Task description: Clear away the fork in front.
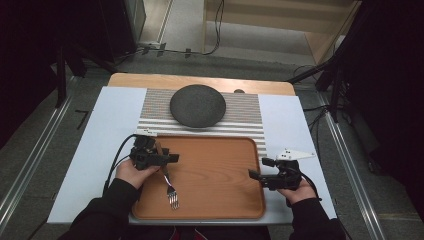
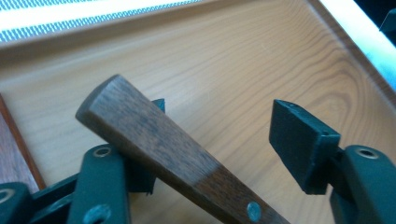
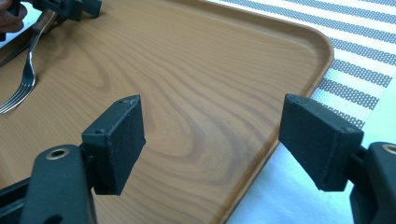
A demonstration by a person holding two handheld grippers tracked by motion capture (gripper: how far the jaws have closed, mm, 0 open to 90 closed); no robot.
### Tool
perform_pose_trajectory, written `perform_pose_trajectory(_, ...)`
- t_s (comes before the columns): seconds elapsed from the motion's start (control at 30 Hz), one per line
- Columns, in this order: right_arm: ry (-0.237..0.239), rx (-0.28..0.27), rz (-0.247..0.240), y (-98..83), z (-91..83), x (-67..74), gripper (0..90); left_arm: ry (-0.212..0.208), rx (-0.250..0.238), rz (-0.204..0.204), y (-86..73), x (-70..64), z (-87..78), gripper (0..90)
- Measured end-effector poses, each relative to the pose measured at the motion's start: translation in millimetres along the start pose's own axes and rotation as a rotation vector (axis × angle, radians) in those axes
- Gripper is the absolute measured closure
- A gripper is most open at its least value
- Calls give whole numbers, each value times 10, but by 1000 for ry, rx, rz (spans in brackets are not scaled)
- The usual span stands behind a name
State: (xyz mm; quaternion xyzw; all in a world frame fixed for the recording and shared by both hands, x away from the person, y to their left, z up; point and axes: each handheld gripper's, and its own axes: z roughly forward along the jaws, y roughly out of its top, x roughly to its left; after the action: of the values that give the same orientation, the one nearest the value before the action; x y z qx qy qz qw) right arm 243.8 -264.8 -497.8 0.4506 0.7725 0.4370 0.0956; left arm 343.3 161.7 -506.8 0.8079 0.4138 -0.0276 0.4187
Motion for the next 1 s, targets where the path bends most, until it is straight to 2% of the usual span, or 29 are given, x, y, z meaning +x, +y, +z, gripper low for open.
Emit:
perform_pose_trajectory(0.13, 1, 1, -1, 0, 0, 2, 206, 39, -19, 23, 5, 10, 2, 292)
perform_pose_trajectory(0.33, 1, 2, -1, 1, -1, 5, 206, 64, -45, -18, 27, 95, -27, 272)
perform_pose_trajectory(0.47, 2, 2, -2, 1, 2, 5, 207, 105, -55, -28, 62, 160, -65, 262)
perform_pose_trajectory(0.63, 2, 2, -3, 1, 3, 5, 207, 105, -75, -32, 88, 210, -123, 262)
perform_pose_trajectory(0.7, 3, 2, -3, 1, 3, 6, 206, 93, -77, -32, 94, 210, -147, 262)
perform_pose_trajectory(0.9, 2, 1, -2, 1, 1, 6, 206, 49, -89, -4, 114, 105, -222, 262)
perform_pose_trajectory(1.0, 3, 1, -2, 1, 1, 5, 206, 31, -76, 20, 106, 29, -238, 264)
